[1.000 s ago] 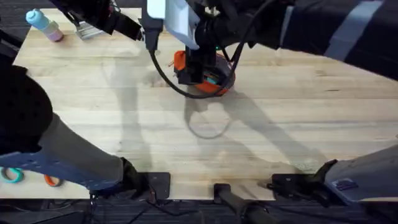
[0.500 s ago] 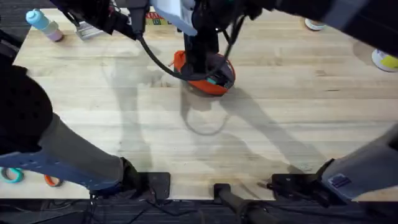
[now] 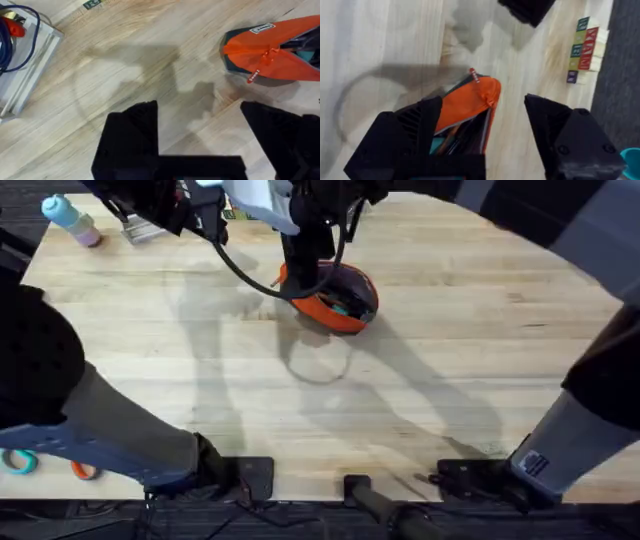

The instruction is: Unzip the bag, pick up the pens from the table one at a time and place them inside, then zip the bag closed.

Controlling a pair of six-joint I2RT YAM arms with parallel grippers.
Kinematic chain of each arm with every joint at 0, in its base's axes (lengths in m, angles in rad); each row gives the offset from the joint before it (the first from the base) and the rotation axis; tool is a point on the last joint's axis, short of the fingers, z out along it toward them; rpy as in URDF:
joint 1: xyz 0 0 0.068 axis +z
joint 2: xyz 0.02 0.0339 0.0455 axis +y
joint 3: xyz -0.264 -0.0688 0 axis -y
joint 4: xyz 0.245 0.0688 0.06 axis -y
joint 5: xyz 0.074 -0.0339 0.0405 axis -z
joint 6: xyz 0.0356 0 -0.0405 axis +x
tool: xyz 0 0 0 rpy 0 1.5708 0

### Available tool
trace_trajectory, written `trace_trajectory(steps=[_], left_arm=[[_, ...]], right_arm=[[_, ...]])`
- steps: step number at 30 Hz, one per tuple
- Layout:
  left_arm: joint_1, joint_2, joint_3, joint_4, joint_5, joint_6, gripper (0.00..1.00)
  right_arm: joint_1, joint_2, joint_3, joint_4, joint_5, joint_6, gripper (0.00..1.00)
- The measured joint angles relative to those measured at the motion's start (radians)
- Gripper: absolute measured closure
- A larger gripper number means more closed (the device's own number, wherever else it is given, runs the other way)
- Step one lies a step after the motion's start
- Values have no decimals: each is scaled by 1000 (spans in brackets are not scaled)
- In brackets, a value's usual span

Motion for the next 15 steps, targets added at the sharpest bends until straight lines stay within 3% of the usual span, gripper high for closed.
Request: trace_trajectory(steps=[15], left_arm=[[0, 0, 0, 0, 0, 0, 8]], right_arm=[[0, 63, 5, 37, 1, -65, 6]])
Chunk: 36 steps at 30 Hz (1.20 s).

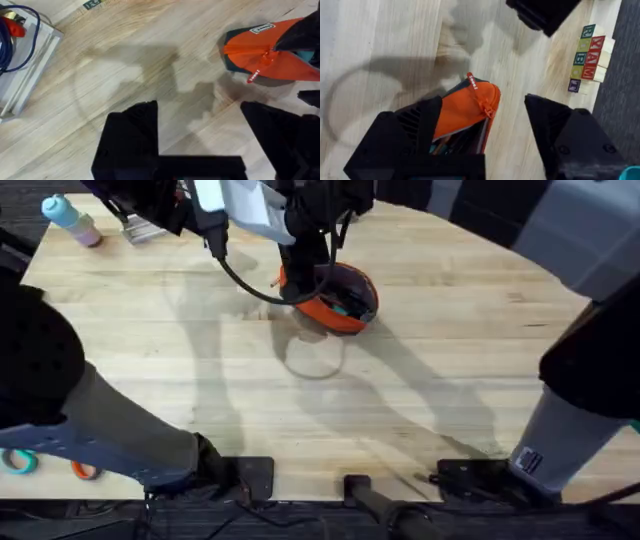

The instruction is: Unzip the bag, pick up the pens from the table one at a time and place them inside, then zip the bag closed.

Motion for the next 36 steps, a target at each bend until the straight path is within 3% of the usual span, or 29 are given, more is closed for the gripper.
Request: trace_trajectory(steps=[36], left_arm=[[0, 0, 0, 4, 24, 0, 8]], right_arm=[[0, 0, 0, 10, 22, -12, 5]])
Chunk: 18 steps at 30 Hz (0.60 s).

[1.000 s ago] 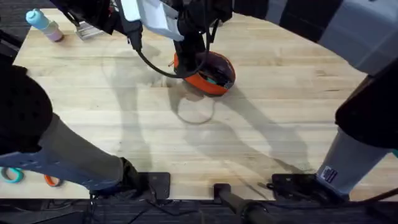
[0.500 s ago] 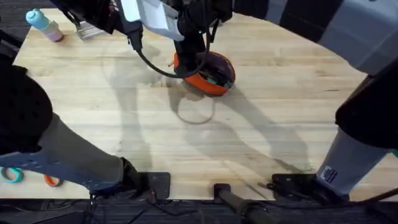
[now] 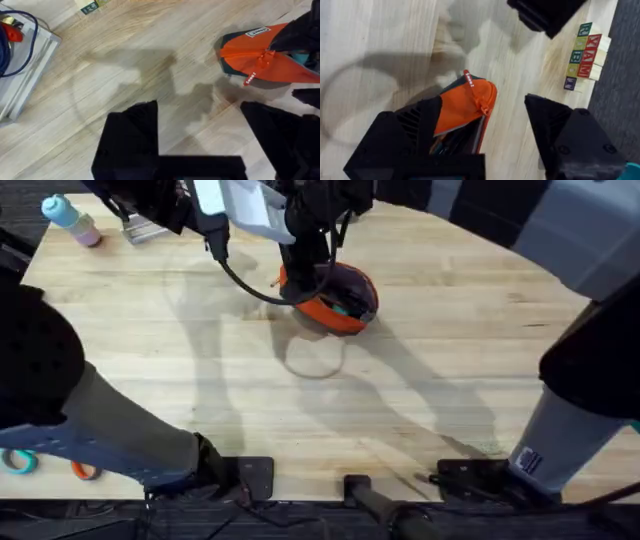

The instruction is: Unzip the bag, pick up the pens from the table one at a time and place them inside, then zip the bag closed.

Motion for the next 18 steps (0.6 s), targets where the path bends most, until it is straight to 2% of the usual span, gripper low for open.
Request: trace_trajectory(steps=[9, 18], left_arm=[[0, 0, 0, 0, 0, 0, 8], [0, 0, 0, 0, 0, 0, 8]], right_arm=[[2, 0, 0, -17, 0, -11, 6], [0, 17, 0, -31, 0, -129, 5]])
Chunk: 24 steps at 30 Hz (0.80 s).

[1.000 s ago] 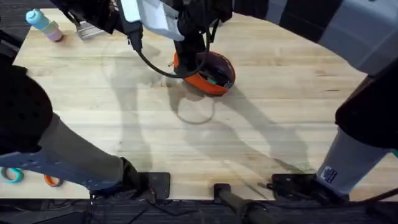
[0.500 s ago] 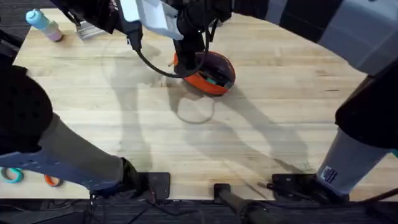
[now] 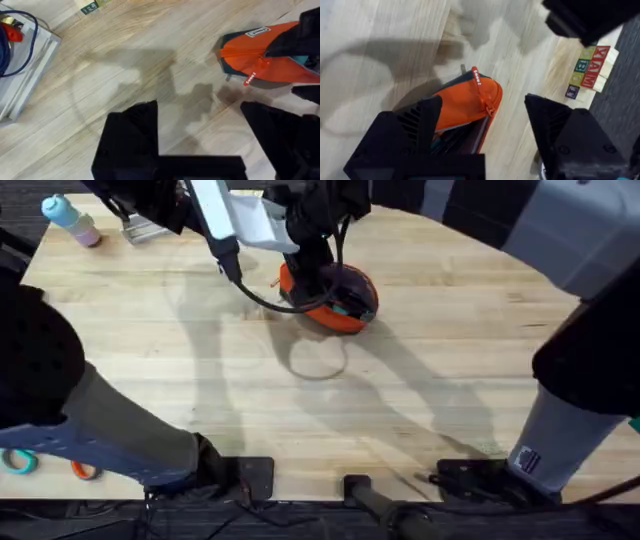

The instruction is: Unzip the bag, pick up the pens from the table one at a time and place them inside, then zip the bag closed.

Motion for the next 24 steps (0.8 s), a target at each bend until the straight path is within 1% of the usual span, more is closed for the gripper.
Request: trace_trajectory(steps=[12, 20, 24], left_arm=[[0, 0, 0, 0, 0, 0, 8], [0, 0, 0, 0, 0, 0, 8], [0, 0, 0, 0, 0, 0, 8]], right_arm=[[-4, 42, 0, 0, 3, -128, 10], [-13, 59, 0, 1, 3, -147, 30], [-18, 81, 0, 9, 3, -148, 64]])
